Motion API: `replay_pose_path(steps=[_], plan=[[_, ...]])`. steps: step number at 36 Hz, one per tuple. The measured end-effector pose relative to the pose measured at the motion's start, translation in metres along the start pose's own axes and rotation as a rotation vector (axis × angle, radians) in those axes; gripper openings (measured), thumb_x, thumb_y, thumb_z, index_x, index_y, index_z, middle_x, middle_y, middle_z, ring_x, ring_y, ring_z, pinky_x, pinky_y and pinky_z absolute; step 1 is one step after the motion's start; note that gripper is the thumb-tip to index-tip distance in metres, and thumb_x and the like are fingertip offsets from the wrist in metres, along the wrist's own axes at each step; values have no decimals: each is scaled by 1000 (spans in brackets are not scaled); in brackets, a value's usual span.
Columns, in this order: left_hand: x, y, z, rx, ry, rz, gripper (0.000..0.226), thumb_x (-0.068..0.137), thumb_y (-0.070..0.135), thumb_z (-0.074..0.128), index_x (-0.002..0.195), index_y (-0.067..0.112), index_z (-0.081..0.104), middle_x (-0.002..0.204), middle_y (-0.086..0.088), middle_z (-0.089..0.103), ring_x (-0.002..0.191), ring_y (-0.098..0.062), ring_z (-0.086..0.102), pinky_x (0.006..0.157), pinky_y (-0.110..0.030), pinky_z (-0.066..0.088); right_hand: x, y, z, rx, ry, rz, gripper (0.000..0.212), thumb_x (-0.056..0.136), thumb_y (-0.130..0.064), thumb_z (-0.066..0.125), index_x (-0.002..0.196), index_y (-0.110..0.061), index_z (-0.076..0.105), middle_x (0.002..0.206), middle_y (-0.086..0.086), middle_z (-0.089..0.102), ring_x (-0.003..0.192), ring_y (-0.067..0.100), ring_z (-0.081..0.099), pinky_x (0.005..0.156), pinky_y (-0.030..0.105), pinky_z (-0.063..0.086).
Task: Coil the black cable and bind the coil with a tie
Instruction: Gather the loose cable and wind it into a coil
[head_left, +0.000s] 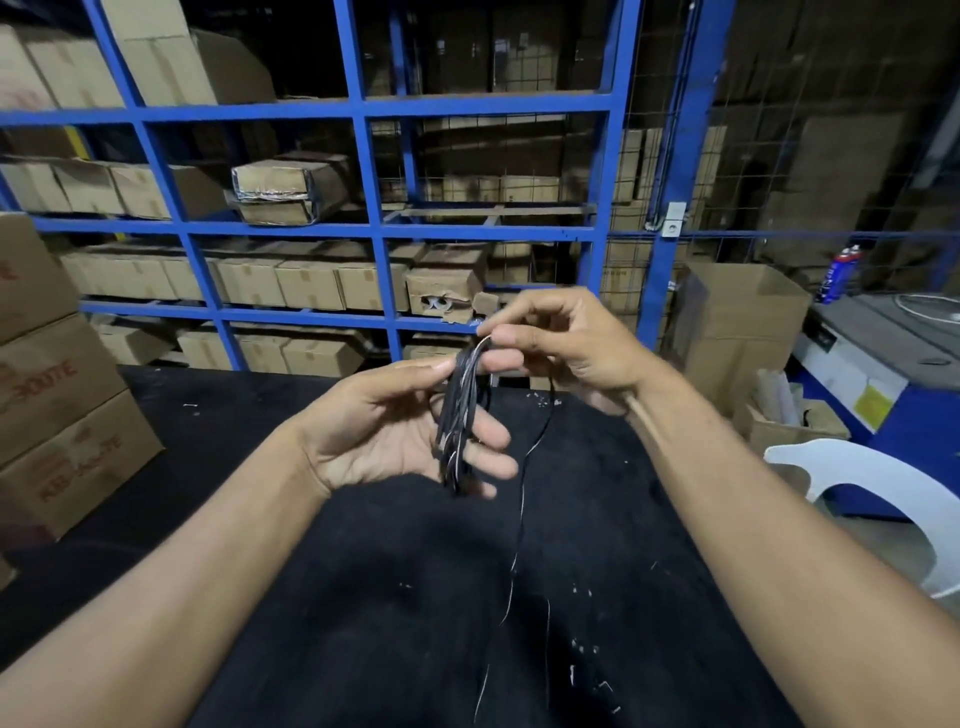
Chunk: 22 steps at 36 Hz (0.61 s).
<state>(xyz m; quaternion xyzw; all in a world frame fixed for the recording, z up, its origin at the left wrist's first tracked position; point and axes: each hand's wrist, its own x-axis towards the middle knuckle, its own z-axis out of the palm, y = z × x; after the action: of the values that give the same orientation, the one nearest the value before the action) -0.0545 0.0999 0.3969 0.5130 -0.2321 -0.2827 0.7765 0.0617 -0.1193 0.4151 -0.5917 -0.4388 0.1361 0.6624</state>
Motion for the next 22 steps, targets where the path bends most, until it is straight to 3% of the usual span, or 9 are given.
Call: replay_pose_path(steps=[3, 7, 11, 16, 20, 22], plan=[[3, 0, 2, -89, -56, 55, 56, 107, 28, 53, 159, 11, 40, 121, -28, 74, 116, -50, 70, 110, -89, 9, -7, 31, 5, 124, 71, 93, 13, 92, -8, 76, 101, -13, 84, 85, 3, 78, 68, 8, 67, 58, 17, 47], [11, 6, 1, -96, -56, 149, 52, 109, 27, 46, 159, 14, 41, 136, -24, 69, 127, -50, 63, 109, -82, 20, -20, 61, 23, 134, 119, 241, 26, 99, -11, 70, 123, -4, 77, 89, 20, 69, 57, 14, 48, 59, 28, 34], [15, 17, -5, -89, 75, 235, 49, 109, 30, 40, 157, 19, 45, 142, -19, 67, 138, -50, 54, 107, -83, 28, -36, 77, 41, 116, 146, 308, 33, 98, -21, 68, 126, -6, 75, 73, 11, 71, 49, 9, 49, 48, 18, 35], [14, 28, -17, -12, 289, 306, 44, 108, 32, 44, 149, 23, 58, 152, -15, 60, 141, -47, 53, 102, -79, 37, -52, 74, 55, 23, 95, 330, 28, 108, -18, 58, 129, -12, 75, 68, 9, 68, 48, 10, 44, 57, 24, 35], [13, 26, -26, 90, 496, 322, 45, 111, 31, 40, 153, 20, 52, 152, -17, 59, 137, -47, 57, 99, -74, 48, -57, 54, 62, -148, 25, 349, 27, 109, -22, 59, 128, -14, 75, 65, 7, 69, 48, 10, 46, 52, 18, 38], [12, 23, -30, 202, 566, 298, 43, 111, 30, 40, 151, 20, 54, 149, -16, 62, 134, -45, 61, 105, -73, 46, -56, 40, 61, -271, 6, 344, 23, 107, -23, 61, 119, -13, 78, 61, 2, 68, 47, 8, 46, 52, 16, 40]])
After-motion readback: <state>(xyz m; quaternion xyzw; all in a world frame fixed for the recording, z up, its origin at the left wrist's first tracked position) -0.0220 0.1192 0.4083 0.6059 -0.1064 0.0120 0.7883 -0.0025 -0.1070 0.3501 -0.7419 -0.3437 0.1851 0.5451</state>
